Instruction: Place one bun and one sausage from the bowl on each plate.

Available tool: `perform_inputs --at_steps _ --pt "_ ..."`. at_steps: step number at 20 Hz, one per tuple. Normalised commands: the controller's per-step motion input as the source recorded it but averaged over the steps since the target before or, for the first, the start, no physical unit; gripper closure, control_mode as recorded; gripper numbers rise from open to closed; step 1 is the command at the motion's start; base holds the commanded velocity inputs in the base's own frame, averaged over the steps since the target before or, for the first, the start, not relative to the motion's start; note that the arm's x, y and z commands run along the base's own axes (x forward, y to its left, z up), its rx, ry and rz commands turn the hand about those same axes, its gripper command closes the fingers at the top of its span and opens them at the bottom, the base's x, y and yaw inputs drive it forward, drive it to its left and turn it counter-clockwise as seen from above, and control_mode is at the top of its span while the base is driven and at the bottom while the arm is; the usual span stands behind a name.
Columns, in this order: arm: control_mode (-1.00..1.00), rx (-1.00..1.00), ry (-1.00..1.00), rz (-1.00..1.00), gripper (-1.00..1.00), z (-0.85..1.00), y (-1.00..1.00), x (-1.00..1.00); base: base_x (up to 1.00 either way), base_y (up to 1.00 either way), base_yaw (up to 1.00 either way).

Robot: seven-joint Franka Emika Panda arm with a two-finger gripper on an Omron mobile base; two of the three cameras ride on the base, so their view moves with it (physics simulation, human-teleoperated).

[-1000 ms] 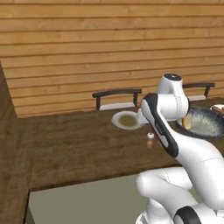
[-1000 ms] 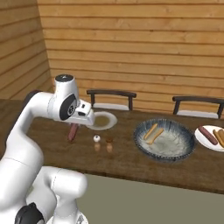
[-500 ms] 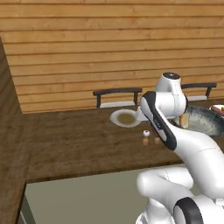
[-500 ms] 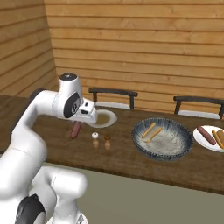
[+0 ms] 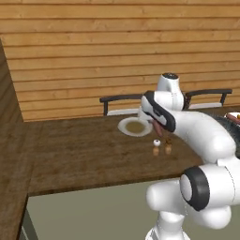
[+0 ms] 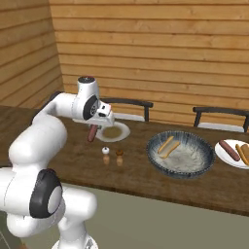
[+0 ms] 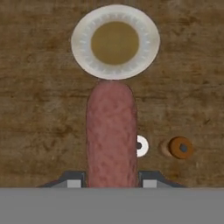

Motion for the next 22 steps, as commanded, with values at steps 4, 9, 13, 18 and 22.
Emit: perform_inputs --at_steps 4,9,13,18,22 --pt "-1.00 0.06 0.14 0.00 1.00 -0.07 0.00 1.00 0.00 0.00 0.00" --pt "-1.00 0.00 0.12 -0.01 1.00 -0.36 0.27 0.89 0.00 0.00 0.00" --pt "-1.00 0.00 0.10 -0.01 1.00 -0.39 0.22 0.61 0.00 0.00 0.00" --pt "-1.00 -0.01 0.02 0.00 1.00 -0.50 -0.02 0.44 0.00 0.00 0.00" --pt "-1.00 -0.04 0.00 0.00 1.00 -0.52 0.05 0.20 0.00 0.00 0.00"
